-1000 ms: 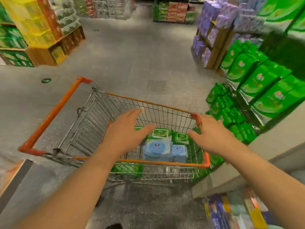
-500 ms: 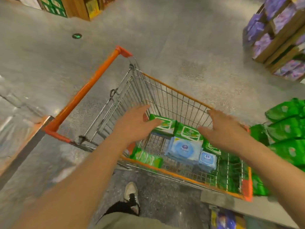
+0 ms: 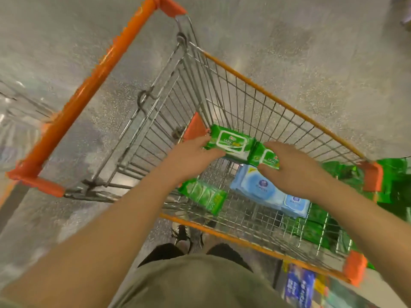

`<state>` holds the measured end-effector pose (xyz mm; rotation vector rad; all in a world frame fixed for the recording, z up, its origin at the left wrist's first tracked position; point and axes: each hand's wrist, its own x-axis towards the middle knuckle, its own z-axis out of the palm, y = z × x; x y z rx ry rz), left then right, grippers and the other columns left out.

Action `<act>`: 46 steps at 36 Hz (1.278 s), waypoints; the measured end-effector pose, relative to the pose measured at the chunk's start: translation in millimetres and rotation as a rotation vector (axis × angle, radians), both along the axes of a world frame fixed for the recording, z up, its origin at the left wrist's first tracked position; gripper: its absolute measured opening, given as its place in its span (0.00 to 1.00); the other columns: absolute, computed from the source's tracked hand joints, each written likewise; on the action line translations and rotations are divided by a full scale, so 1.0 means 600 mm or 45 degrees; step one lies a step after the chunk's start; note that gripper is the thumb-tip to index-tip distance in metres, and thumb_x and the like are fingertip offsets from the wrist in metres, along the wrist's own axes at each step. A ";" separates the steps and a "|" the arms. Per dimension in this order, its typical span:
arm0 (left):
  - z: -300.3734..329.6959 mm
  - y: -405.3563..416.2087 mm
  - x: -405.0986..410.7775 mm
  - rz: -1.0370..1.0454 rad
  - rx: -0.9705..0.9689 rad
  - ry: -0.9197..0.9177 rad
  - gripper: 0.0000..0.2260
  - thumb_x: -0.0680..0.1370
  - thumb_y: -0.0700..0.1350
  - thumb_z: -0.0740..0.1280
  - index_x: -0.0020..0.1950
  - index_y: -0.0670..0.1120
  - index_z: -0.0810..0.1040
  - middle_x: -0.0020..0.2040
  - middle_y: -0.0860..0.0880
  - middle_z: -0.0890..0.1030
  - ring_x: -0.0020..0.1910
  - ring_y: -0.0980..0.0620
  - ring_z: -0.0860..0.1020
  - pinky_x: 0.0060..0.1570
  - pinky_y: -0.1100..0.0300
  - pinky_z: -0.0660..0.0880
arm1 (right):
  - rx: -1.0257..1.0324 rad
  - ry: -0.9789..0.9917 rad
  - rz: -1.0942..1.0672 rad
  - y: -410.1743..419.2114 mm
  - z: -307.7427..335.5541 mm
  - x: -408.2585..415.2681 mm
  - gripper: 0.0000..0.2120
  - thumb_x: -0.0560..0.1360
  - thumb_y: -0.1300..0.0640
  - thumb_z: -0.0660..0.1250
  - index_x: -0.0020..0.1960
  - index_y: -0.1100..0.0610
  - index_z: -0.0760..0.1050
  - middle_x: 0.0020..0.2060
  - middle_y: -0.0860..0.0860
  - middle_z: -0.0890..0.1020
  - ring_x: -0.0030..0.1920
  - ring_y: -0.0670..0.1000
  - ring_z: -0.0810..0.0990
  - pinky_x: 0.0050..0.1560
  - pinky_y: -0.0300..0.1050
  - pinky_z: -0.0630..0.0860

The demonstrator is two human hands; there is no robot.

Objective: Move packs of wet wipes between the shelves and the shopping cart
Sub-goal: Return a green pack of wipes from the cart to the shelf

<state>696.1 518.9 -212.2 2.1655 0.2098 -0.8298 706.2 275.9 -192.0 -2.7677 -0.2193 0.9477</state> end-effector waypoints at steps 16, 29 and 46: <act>-0.269 -0.089 0.011 1.084 -0.250 1.059 0.28 0.81 0.59 0.63 0.77 0.47 0.68 0.72 0.42 0.73 0.67 0.38 0.74 0.67 0.41 0.72 | 0.209 0.339 0.188 0.008 -0.270 0.061 0.32 0.82 0.44 0.61 0.81 0.56 0.56 0.79 0.55 0.62 0.76 0.55 0.64 0.73 0.50 0.63; -0.424 -0.117 -0.025 1.588 -0.193 1.073 0.25 0.87 0.57 0.50 0.65 0.37 0.74 0.63 0.36 0.76 0.54 0.47 0.80 0.53 0.64 0.79 | 0.256 0.641 0.168 0.069 -0.482 0.056 0.37 0.79 0.43 0.66 0.79 0.59 0.58 0.74 0.59 0.70 0.70 0.58 0.72 0.63 0.46 0.70; -0.572 -0.125 -0.071 2.130 -0.485 0.956 0.35 0.80 0.72 0.50 0.65 0.47 0.82 0.61 0.39 0.84 0.59 0.39 0.83 0.61 0.41 0.77 | 0.110 0.869 0.345 0.132 -0.624 0.019 0.47 0.74 0.38 0.69 0.80 0.60 0.49 0.77 0.62 0.58 0.78 0.63 0.52 0.78 0.61 0.46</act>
